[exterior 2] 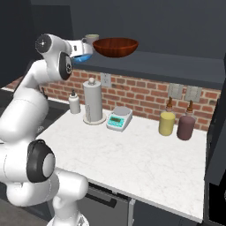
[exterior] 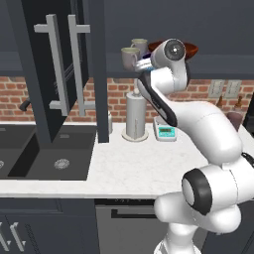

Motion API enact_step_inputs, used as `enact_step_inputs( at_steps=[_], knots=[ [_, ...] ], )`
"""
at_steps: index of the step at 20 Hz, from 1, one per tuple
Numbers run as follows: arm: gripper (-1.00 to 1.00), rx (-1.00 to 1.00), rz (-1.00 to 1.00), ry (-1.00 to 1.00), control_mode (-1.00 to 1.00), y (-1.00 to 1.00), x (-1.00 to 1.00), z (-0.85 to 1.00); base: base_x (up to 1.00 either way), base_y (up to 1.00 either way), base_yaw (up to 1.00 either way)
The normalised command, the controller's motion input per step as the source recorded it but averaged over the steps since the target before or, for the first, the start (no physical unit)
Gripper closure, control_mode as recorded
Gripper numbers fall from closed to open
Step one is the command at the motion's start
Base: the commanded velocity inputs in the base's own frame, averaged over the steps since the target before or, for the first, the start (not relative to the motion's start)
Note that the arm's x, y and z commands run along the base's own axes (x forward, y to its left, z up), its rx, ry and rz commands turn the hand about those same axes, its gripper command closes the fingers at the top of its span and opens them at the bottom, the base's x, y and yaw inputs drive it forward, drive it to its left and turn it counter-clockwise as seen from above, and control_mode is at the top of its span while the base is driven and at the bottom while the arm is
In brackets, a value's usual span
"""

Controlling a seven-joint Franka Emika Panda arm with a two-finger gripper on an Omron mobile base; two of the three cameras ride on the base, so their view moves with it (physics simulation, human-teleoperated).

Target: Gather all objects into one cabinet and sort the glasses and bowls to opposite sides.

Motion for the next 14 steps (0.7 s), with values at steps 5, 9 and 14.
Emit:
enact_step_inputs(
  at_steps=[5, 9, 14],
  knots=[
    [1.00, 0.00, 0.00, 0.00, -1.00, 0.02, 0.34, 0.00, 0.00, 0.00, 0.00],
    [1.00, 0.00, 0.00, 0.00, -1.00, 0.13, 0.28, 0.00, 0.00, 0.00, 0.00],
    [1.00, 0.00, 0.00, 0.00, -1.00, 0.18, 0.22, 0.00, 0.00, 0.00, 0.00]
  ],
)
